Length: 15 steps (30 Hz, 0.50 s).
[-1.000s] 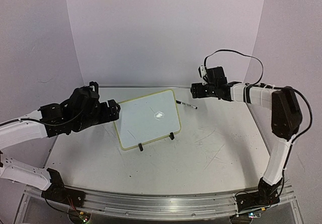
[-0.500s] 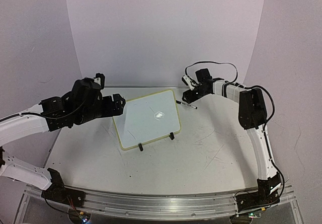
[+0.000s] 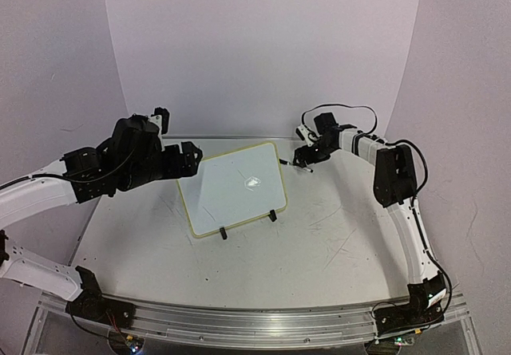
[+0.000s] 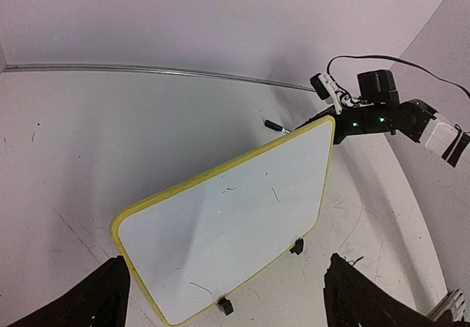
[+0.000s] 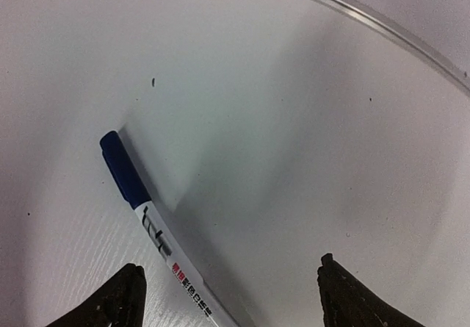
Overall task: Write a sentence on the whiteboard
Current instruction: Pick up the whiteboard marker from the corner of the board.
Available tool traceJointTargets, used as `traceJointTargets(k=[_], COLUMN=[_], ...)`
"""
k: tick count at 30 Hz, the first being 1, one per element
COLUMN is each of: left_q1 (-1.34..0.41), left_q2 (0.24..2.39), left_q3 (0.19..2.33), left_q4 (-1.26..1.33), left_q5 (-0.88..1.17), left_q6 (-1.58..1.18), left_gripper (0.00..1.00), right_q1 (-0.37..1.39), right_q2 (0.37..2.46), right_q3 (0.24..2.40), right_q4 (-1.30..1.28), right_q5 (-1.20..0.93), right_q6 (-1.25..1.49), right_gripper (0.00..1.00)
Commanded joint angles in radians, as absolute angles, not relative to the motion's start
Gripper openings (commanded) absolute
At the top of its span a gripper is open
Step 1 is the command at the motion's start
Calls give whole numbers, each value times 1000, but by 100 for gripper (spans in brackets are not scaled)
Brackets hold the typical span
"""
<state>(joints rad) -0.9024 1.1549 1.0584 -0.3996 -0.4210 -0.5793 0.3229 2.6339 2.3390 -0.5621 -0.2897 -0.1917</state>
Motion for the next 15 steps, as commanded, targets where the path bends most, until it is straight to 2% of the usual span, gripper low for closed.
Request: traceJointTargets(k=[1, 3, 5, 7, 8, 10, 12, 13, 15], left_q1=[-901, -901, -901, -903, -901, -901, -902, -901, -901], left_q2=[1132, 1122, 1107, 1098, 1094, 1090, 1088, 1086, 1085], left_q3=[1102, 1097, 1086, 1080, 1077, 1080, 1085, 1087, 1090], left_q4=[-367, -368, -367, -366, -365, -363, -363, -362, -360], left_q5=[-410, -408, -413, -421, -427, -430, -424, -420, -415], left_q6=[-563, -566, -568, -570, -569, -568, -567, -566, -566], left_gripper=[93, 93, 93, 93, 93, 93, 93, 93, 93], right_q1=[326, 325, 326, 330, 335, 352, 368, 370, 369], right_q2=[2681, 2679, 2666, 2655, 2645, 2617, 2578, 2548, 2484], right_q3=[2381, 2368, 2335, 2308, 2289, 2247, 2187, 2150, 2072], right_q4=[-606, -609, -609, -609, -608, -604, -589, -573, -523], right_q5=[-291, -295, -292, -294, -281, -215, -165, -145, -124], right_q6=[-111, -105, -97, -90, -88, -85, -92, -85, -63], right_gripper=[74, 69, 54, 46, 34, 20, 11, 2, 0])
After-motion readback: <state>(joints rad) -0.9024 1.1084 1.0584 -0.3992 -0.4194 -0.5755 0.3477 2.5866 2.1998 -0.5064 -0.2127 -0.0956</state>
